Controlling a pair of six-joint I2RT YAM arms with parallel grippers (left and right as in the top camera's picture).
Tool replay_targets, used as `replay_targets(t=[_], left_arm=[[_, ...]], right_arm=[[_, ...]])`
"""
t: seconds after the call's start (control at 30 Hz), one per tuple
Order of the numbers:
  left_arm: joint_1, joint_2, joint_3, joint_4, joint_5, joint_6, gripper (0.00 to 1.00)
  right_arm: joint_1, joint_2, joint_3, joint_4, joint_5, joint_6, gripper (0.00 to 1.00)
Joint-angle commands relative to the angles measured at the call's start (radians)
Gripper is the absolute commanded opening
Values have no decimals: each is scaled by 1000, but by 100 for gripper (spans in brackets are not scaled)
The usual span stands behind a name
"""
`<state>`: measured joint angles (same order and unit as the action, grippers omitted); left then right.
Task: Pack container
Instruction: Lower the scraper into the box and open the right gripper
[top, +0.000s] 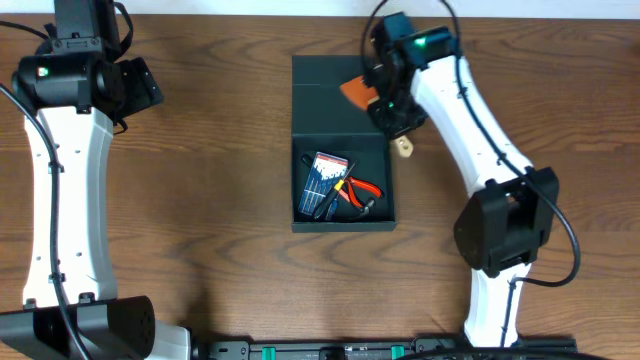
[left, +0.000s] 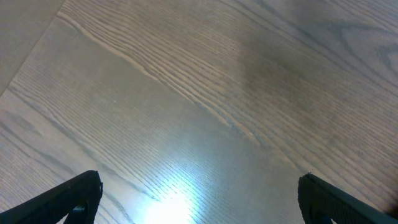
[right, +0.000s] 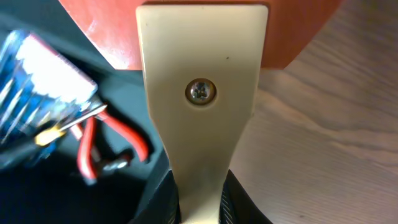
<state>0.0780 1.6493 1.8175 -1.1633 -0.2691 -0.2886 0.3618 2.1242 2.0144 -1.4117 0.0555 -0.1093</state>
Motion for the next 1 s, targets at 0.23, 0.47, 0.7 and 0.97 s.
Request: replay_targets(t=[0.23, 0.47, 0.7, 0.97], left_arm=[[4, -6, 4, -3, -12, -5, 99], [4, -6, 4, -3, -12, -5, 99], [4, -6, 4, -3, -12, -5, 99], [4, -6, 4, -3, -12, -5, 99]], right_arm=[[89, -37, 26, -124, -92, -109, 1], [130, -37, 26, -187, -152, -159, 1], [145, -37, -1, -216, -237, -229, 1], [145, -37, -104, -183, -247, -230, 1]])
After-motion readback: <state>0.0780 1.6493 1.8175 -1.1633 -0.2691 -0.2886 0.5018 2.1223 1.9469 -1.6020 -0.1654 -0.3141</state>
